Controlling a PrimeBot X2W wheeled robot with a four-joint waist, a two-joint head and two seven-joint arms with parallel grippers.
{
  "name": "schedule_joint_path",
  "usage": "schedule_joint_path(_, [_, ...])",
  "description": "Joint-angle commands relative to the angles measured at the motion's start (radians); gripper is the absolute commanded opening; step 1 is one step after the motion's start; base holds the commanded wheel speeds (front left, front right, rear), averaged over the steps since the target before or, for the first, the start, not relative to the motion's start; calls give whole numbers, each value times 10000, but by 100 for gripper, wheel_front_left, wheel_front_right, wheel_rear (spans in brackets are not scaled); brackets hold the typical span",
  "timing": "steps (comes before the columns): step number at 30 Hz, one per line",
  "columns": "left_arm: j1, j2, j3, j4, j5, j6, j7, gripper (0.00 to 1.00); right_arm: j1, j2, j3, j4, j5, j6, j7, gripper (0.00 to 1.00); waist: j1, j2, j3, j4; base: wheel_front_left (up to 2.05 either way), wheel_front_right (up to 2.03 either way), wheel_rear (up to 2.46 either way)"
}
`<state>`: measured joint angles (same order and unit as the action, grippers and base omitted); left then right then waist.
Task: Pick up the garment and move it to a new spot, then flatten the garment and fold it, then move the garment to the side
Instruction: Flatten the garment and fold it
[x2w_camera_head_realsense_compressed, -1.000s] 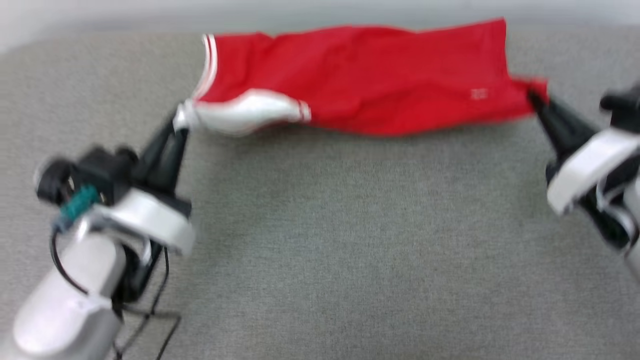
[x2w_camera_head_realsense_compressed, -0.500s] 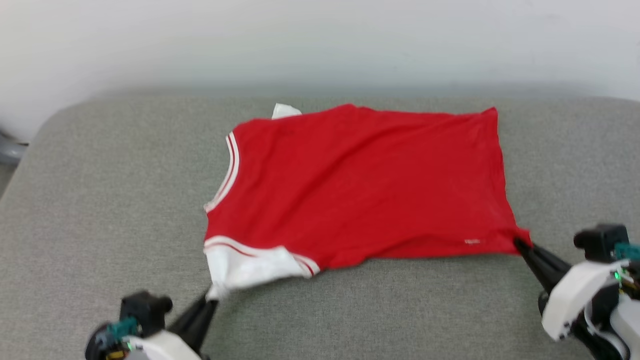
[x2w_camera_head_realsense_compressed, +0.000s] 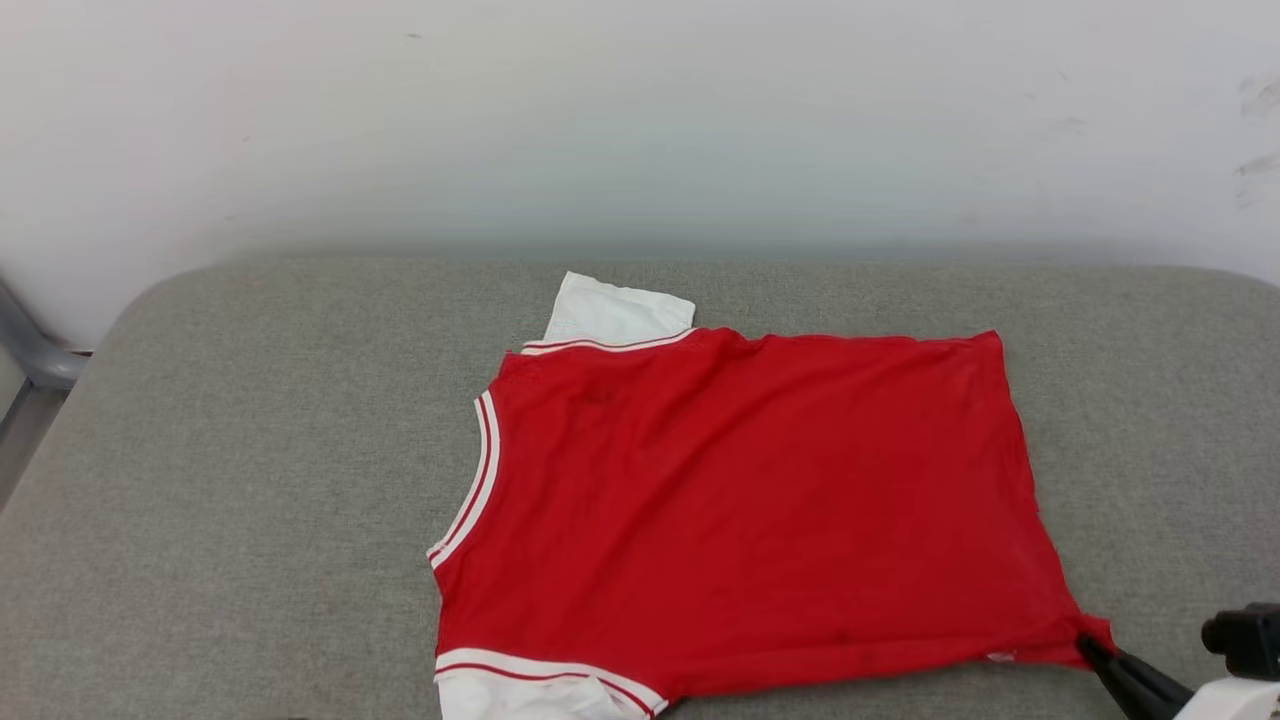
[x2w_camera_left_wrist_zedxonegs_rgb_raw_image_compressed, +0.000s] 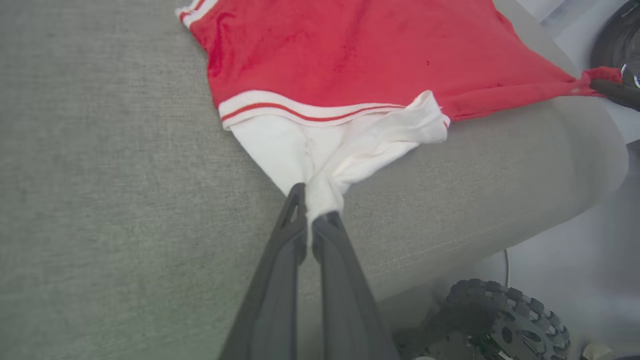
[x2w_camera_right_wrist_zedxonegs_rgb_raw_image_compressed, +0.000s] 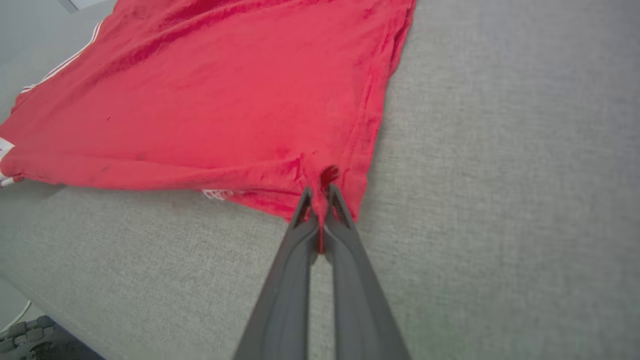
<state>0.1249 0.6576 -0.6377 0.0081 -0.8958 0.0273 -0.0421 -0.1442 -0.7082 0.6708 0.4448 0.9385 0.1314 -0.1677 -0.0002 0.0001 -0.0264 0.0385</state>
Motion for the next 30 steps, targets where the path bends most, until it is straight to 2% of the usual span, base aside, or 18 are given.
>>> schedule_joint_path(1, [188,-7,-20,-56,-122,-7,66,0,266,-112,-62,-115,42,-15,41,0,2,-1,-11,-19,0,0,0])
schedule_joint_path(7, [618,30,-81,-194,-394,107,159,0,1066,-348,-429,-658,218,-15,363,0,2,-1,8,-101,0,0,0])
schedule_joint_path(14, [-198,91,-93,-206,416,-25,-266,0,1033,-258,-994,-1102,-36,-15,539,0,2,-1,83,-176,0,0,0])
schedule_joint_path(20, [-1625,75,-78,138,926,-422,-71,0,737,-86,-1383,-1381,-105,-15,894,0,2,-1,266,-279,0,0,0])
schedule_joint_path(30, [-4586,-137,-45,1650,1328,-1270,362,0,-342,122,-1684,-1681,-252,-15,1370,0,2,-1,1408,-570,0,0,0])
